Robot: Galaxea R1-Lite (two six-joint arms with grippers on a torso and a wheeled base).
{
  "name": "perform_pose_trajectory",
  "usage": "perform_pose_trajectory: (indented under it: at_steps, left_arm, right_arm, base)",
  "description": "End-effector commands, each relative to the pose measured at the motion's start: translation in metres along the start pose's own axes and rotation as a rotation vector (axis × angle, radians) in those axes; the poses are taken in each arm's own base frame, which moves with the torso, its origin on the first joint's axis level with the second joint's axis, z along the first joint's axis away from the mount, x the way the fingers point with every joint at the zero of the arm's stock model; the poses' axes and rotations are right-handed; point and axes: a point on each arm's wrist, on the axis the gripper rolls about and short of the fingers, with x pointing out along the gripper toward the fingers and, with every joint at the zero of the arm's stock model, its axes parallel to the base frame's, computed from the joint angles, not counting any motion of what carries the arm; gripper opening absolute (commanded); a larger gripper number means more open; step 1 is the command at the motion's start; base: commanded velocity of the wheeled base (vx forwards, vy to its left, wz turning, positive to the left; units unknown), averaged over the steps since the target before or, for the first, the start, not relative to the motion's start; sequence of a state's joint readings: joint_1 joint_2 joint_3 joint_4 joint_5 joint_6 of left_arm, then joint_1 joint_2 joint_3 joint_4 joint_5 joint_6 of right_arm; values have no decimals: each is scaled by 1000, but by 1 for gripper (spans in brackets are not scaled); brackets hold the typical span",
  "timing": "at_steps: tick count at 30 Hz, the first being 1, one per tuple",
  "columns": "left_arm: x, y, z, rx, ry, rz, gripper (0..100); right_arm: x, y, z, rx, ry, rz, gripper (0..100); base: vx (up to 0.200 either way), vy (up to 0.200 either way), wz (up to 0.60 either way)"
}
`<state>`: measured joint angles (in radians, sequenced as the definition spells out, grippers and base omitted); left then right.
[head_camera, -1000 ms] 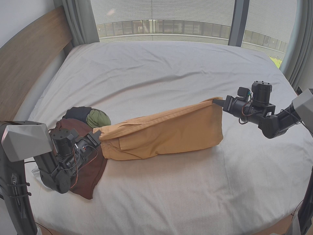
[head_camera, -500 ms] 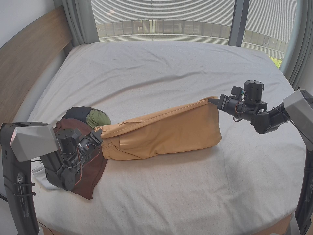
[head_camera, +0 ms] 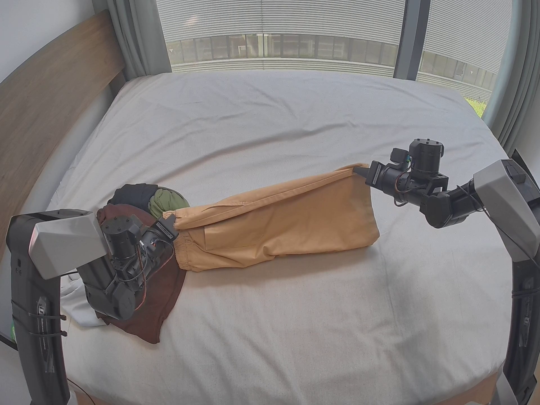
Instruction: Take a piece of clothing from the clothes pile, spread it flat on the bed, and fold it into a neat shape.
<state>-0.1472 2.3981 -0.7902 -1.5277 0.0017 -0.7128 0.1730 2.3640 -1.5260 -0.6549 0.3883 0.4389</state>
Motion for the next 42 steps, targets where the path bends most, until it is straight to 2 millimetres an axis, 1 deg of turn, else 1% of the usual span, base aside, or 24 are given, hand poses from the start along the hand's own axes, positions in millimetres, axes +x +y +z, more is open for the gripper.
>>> perform_pose_trajectory:
  at_steps: [1,10,14,19,20,21,23,26,28,29,31,32,34,37,38,42]
  left_arm:
    - [7,6,1,-2,-11,10,0]
    - [16,7,0,-1,-22,5,0]
    - [17,11,-5,0,-10,15,0]
    - [17,11,-6,0,-4,11,0]
    - [17,11,-6,0,-2,8,0]
    - [17,11,-6,-2,-1,7,100]
    - [17,12,-6,0,-1,7,100]
    - [22,13,-4,-2,-24,13,100]
    - [22,15,-3,-4,-28,20,100]
    - [22,16,-1,-3,-35,40,100]
    - [22,16,-1,-3,-35,49,100]
    - [22,17,-1,-3,-30,60,100]
    - [21,17,0,-3,-29,66,100]
    - [16,10,8,-3,-34,57,100]
    - [15,9,9,-3,-34,57,100]
    - [5,-3,16,-2,-24,34,100]
  right_arm:
    - [9,-8,-6,1,-3,-15,0]
    - [13,-9,-6,-1,-14,-19,0]
    - [16,-12,-10,1,-15,-23,0]
    - [19,-10,-11,1,-16,-14,0]
    - [20,-11,-13,2,-14,-16,100]
    - [20,-10,-12,0,-19,-13,100]
    - [21,-10,-11,-2,-27,-9,100]
    - [29,-14,-12,-16,-84,-49,100]
    - [29,-14,-14,-13,-76,-52,100]
    - [24,-15,-19,-4,-52,-64,100]
    - [22,-15,-21,-2,-43,-68,100]
    - [15,-10,-20,2,-36,-70,100]
    - [9,-8,-25,10,-14,-82,100]
    - [-5,1,-35,22,26,-88,100]
    - [-6,1,-36,23,29,-89,100]
    - [-23,5,-55,37,67,-108,100]
  base:
    - [0,0,0]
    - [0,0,0]
    - [0,0,0]
    - [0,0,0]
    - [0,0,0]
    - [0,0,0]
    - [0,0,0]
    - [0,0,0]
    - [0,0,0]
    - [0,0,0]
    - [0,0,0]
    - [0,0,0]
    - [0,0,0]
    - [0,0,0]
    - [0,0,0]
    - [0,0,0]
